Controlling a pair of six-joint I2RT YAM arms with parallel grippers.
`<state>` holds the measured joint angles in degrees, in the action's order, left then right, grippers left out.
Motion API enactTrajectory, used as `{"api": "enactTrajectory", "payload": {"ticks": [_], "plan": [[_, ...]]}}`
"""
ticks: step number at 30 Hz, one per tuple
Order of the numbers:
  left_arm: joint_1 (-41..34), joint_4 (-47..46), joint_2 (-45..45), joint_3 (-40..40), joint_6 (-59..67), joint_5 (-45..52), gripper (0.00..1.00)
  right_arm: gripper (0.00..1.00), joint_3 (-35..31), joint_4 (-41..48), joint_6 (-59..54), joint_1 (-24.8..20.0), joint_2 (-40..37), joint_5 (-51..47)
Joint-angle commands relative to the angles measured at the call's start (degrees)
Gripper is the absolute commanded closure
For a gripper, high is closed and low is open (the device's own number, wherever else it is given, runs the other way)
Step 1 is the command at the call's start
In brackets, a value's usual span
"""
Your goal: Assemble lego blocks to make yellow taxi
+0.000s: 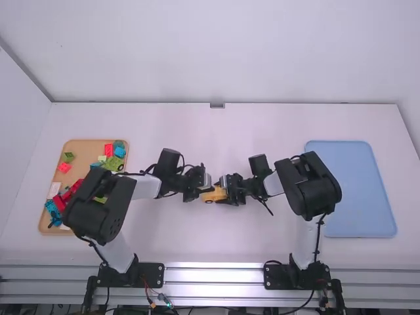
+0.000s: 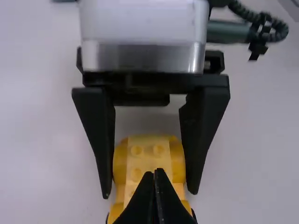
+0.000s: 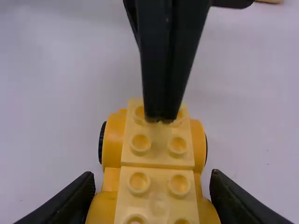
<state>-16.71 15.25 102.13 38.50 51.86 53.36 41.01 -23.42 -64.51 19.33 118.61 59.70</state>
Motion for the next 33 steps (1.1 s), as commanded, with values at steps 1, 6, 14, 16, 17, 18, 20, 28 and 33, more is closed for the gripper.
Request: {"api": "enactTrajectory", "payload": {"ticks": [1, 6, 14, 16, 17, 18, 20, 28, 33], "plan": [[0.4, -0.2, 2.1, -0.3, 0.0, -2.3, 0.98, 0.45, 0.2, 0.3, -0.4, 0.2, 1.0, -1.5], [-0.2, 0.3, 5.9, -0.1, 0.0, -3.2, 0.98, 0.44, 0.2, 0.3, -0.4, 0.2, 1.0, -1.5], [0.1, 3.3, 12.5, -1.0, 0.2, -5.2, 0.98, 0.44, 0.2, 0.2, -0.5, 0.1, 1.0, -1.4], [0.0, 3.5, 12.6, -1.2, 0.2, -5.3, 0.98, 0.44, 0.2, 0.1, -0.2, 0.1, 1.0, -1.5], [0.0, 3.9, 12.3, -1.2, 0.1, -5.2, 0.98, 0.44, 0.2, 0.1, -0.3, 0.1, 1.0, -1.5], [0.0, 4.5, 11.7, -1.2, 0.0, -4.8, 0.98, 0.44, 0.2, 0.1, -0.3, 0.1, 1.0, -1.5], [0.1, 4.6, 10.5, -1.3, 0.0, -4.8, 0.98, 0.44, 0.2, 0.1, -0.3, 0.1, 1.0, -1.4], [2.6, 4.5, -4.1, -1.3, -7.8, -5.0, 0.98, 0.43, 0.2, -0.2, -0.3, 0.1, 1.0, -1.5], [5.5, 3.2, -14.5, -1.3, -17.2, -13.0, 0.37, 0.43, 0.2, -0.5, 0.2, 0.1, 1.0, -3.5]]}}
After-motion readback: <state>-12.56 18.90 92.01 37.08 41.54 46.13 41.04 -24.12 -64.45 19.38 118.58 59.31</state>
